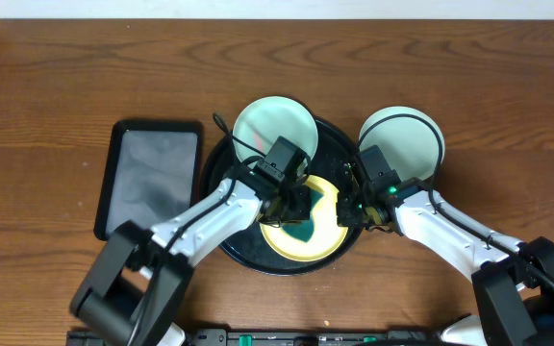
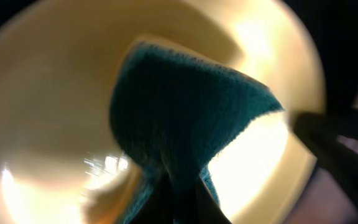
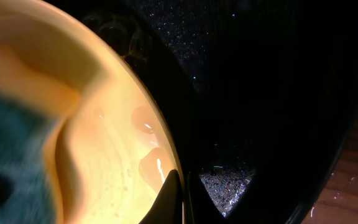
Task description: Clean dirty plates on tray and stack at the side
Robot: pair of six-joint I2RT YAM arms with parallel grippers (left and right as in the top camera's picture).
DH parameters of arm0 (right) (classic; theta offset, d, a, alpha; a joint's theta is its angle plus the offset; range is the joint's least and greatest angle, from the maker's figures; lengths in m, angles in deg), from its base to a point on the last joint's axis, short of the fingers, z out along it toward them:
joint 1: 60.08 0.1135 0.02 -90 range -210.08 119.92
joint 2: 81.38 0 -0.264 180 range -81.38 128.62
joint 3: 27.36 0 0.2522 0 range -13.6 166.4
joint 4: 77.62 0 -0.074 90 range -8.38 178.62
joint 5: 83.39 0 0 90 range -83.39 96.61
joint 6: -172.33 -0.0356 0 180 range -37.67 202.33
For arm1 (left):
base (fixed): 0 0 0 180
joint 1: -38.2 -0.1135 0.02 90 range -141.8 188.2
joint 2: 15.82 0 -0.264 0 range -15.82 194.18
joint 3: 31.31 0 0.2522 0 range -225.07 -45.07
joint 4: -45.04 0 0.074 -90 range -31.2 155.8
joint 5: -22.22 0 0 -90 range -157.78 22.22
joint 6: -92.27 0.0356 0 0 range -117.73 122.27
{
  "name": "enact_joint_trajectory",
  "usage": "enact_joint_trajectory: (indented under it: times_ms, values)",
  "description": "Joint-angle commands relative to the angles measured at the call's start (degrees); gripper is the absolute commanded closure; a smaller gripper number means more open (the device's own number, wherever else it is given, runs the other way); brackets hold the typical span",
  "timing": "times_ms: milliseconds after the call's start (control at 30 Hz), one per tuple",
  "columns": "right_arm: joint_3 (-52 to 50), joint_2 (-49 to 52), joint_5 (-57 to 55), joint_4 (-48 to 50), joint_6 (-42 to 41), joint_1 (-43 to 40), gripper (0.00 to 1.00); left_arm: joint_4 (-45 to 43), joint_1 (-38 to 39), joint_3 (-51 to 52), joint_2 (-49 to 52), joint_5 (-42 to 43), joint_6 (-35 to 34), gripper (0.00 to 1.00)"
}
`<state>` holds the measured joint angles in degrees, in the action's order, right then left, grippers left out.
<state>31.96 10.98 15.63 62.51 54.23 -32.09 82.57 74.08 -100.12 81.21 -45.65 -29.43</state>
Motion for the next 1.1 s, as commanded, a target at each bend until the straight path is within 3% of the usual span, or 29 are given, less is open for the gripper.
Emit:
enact_joint_trajectory:
  times_ms: [0,300,900,1067]
  values:
    - [-0.31,0.22,1.38,-0.07,-0.11,0.90,0.99,0.02,0.68,-2.40,-6.73,1.51,0.13,0.92]
    - [-0.31,0.22,1.38,-0.07,-0.11,0.90,0.99,10.58,0.70,-2.36,-16.13,-16.06,1.20,0.93]
    - [-0.31,0.22,1.38,-0.07,-0.11,1.01,0.99,9.20,0.76,-0.44,0.02,-16.04,1.38,0.92]
    - [-0.31,0.22,1.38,-0.07,-0.11,1.01,0.99,8.55,0.87,-0.46,2.10,-7.98,1.40,0.92]
